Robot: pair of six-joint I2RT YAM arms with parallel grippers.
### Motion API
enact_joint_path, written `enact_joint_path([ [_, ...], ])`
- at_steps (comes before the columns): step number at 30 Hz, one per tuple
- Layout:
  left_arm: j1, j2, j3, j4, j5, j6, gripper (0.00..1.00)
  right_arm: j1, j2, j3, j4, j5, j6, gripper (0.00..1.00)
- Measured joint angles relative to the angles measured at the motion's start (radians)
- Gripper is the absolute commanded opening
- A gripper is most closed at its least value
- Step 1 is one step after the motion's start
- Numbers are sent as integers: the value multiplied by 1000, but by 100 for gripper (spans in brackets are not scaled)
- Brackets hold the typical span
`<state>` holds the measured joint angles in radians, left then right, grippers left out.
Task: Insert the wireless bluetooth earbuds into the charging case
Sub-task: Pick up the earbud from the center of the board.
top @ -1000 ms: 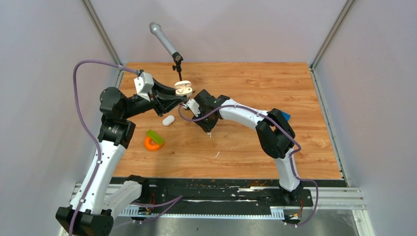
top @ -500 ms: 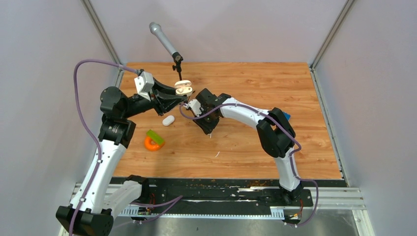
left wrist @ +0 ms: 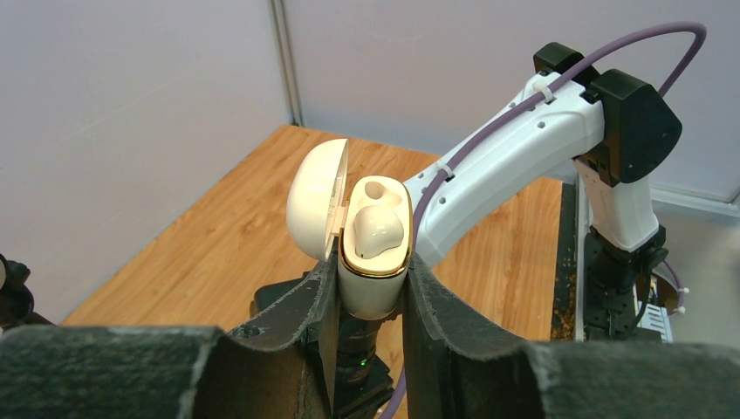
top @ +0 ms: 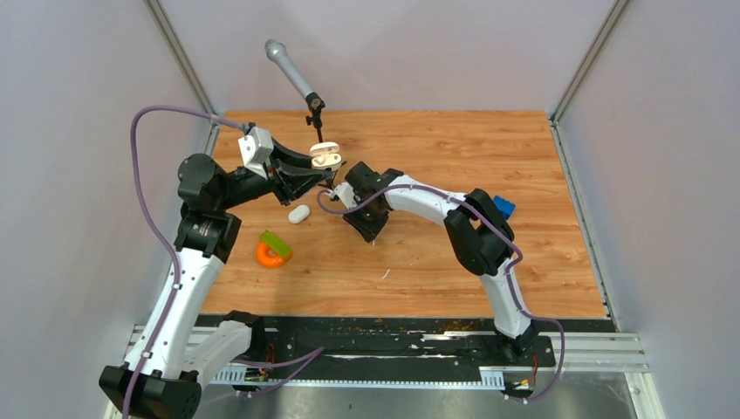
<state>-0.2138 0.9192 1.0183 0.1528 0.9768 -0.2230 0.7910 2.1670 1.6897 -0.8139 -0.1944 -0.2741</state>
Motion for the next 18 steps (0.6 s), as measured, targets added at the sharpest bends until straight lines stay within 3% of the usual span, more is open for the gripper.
enact_joint_path([
  [9, 0, 0, 0, 0, -3, 0, 4, 0, 5, 1, 3, 18, 3, 24],
  [18, 0, 0, 0, 0, -3, 0, 4, 7, 0, -13, 14, 39, 17, 27],
])
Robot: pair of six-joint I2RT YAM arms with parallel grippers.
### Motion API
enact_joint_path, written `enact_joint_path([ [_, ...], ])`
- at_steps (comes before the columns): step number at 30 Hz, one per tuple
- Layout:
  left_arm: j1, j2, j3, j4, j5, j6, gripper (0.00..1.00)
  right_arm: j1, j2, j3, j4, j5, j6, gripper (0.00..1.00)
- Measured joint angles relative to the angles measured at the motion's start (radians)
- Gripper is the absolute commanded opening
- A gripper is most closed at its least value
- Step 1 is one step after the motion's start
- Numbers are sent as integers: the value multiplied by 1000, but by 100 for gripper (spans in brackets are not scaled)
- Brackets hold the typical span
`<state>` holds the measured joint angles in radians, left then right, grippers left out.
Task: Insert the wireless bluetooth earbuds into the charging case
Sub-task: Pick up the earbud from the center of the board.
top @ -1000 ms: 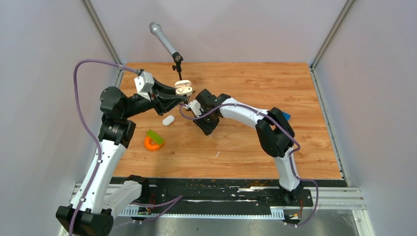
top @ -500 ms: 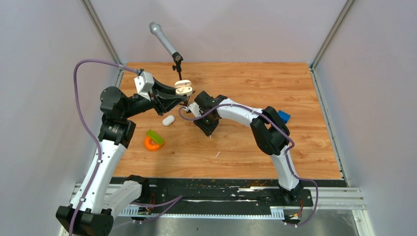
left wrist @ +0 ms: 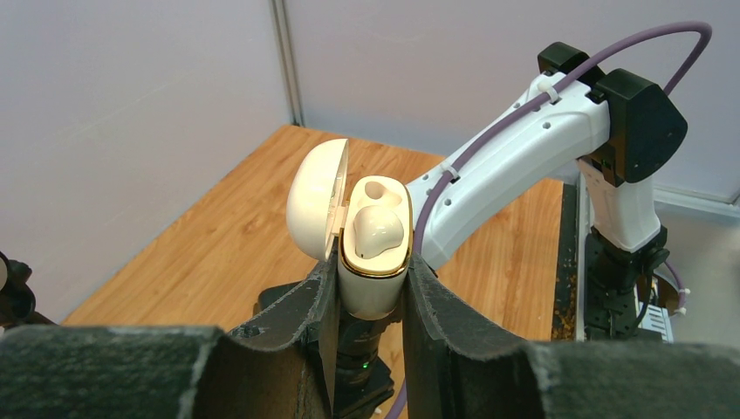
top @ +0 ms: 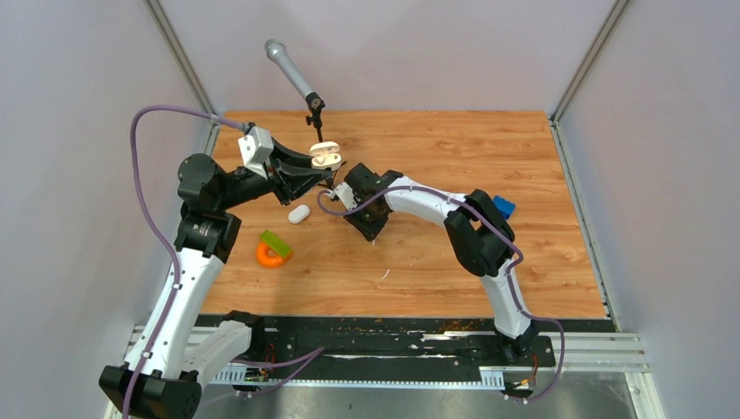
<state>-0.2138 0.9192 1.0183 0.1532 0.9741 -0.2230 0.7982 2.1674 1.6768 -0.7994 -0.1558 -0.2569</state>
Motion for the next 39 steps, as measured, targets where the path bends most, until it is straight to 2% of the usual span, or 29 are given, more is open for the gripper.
enact_joint_path([
  [6, 0, 0, 0, 0, 0, 0, 4, 3, -5, -8, 10, 13, 14, 25],
  [11, 0, 0, 0, 0, 0, 0, 4, 5, -5, -11, 13, 24, 24, 15],
  [15, 0, 0, 0, 0, 0, 0, 4, 4, -11, -19, 16, 24, 35, 0],
  [25, 0, 0, -6, 2, -9, 0, 4, 5, -52, -53, 9, 45, 4, 0],
  [29, 0, 9, -10, 8, -21, 0, 4, -1, -133, -83, 8, 61, -35, 0],
  [39, 0, 62, -10, 52, -68, -5, 4, -39, -504, -189, 42, 45, -125, 0],
])
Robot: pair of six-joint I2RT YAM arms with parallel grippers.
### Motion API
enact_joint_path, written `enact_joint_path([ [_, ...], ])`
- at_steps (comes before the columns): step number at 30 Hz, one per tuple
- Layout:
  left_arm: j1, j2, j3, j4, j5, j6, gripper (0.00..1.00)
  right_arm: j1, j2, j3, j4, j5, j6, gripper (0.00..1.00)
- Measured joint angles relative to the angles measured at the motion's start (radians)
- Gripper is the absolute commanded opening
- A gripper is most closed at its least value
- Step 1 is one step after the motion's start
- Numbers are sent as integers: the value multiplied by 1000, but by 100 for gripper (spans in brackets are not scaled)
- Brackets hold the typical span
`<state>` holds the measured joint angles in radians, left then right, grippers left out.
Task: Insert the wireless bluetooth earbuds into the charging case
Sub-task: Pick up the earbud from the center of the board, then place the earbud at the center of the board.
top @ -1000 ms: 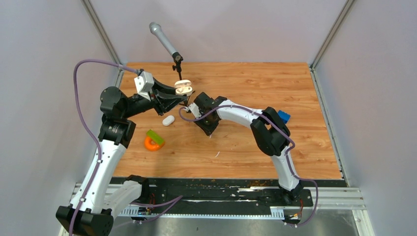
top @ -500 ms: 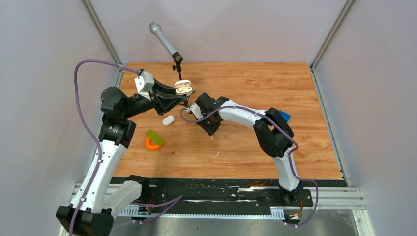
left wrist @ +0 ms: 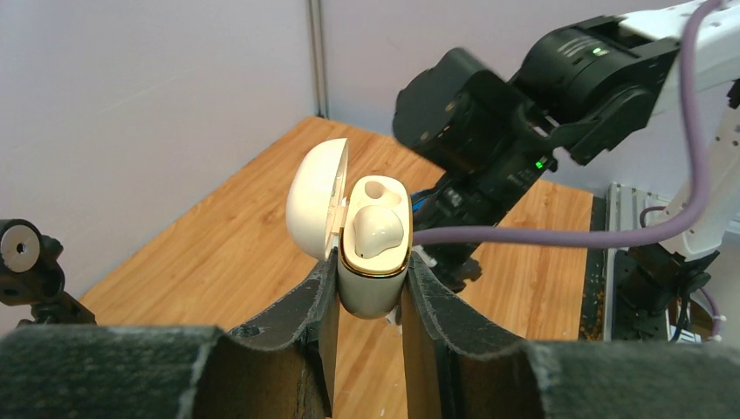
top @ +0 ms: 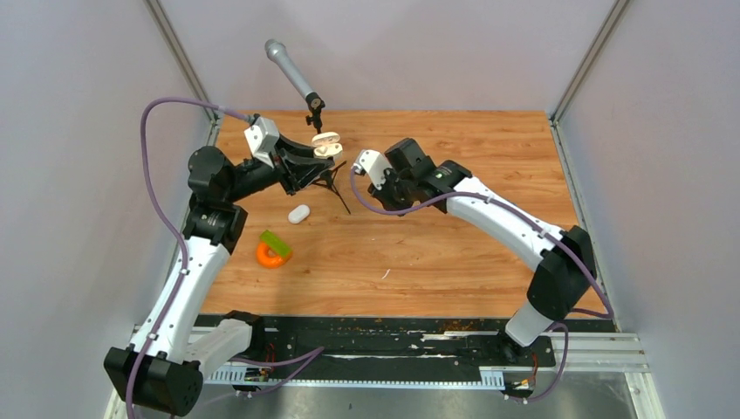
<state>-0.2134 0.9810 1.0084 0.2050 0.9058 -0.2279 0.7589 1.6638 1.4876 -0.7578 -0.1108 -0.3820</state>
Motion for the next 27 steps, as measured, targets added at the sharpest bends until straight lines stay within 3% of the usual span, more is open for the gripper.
enact_joint_path([
  [5, 0, 27, 0, 7, -4, -5, 4, -3, -57, -43, 17, -21, -34, 0],
  [20, 0, -1, -43, -20, -3, 3, 4, -44, 2, -48, -14, -110, -89, 0],
  [24, 0, -2, -43, -35, -4, 13, 4, -126, 61, 40, -19, -155, -83, 15],
  [27, 0, -2, -43, -55, -3, 27, 4, -181, 142, 126, -4, -165, -60, 18],
])
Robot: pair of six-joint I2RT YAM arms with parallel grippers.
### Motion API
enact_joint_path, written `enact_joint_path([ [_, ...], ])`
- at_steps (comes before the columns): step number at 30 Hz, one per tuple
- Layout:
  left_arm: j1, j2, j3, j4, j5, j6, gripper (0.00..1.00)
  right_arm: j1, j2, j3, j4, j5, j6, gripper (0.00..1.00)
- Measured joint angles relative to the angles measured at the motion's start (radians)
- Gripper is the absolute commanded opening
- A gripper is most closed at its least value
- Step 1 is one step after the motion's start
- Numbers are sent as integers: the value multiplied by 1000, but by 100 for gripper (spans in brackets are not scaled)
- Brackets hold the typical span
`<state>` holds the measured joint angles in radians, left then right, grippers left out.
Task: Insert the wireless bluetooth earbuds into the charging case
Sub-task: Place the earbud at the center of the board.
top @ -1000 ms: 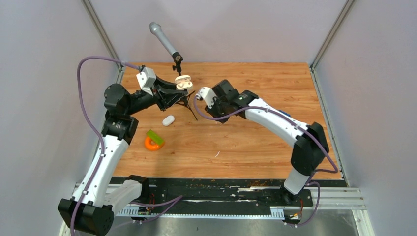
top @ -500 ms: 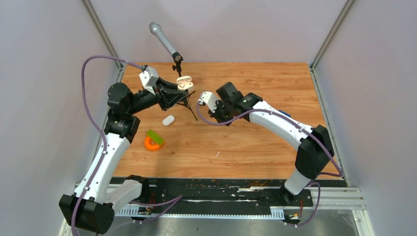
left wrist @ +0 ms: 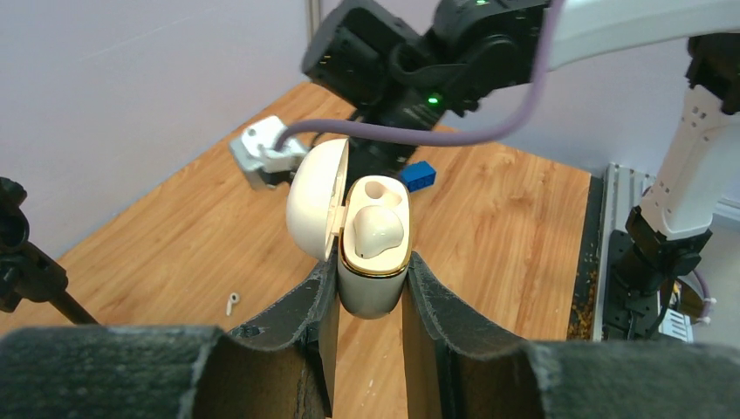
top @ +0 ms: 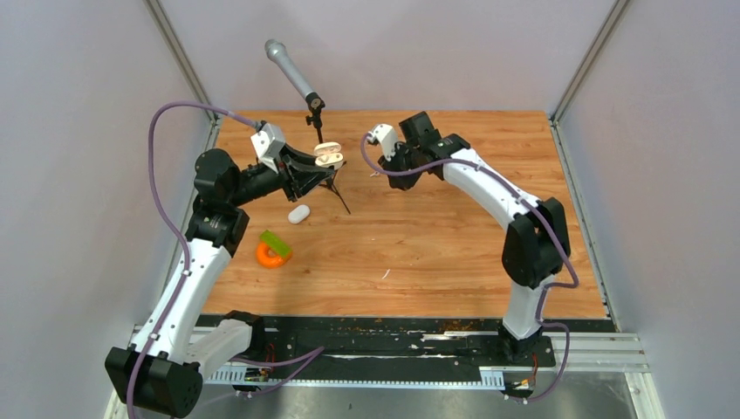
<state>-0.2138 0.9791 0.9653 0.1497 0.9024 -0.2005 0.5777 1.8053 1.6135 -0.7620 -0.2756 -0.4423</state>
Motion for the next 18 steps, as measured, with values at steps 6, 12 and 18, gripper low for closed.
enact_joint_path([
  [6, 0, -2, 9, -76, 0, 55, 4, -70, 283, 216, 53, 1, 164, 39],
  [12, 0, -14, 34, -180, 0, 131, 4, -77, 539, 451, 61, 12, 359, 39],
  [18, 0, -19, 69, -280, -6, 199, 4, -75, 652, 576, 74, 47, 460, 35],
])
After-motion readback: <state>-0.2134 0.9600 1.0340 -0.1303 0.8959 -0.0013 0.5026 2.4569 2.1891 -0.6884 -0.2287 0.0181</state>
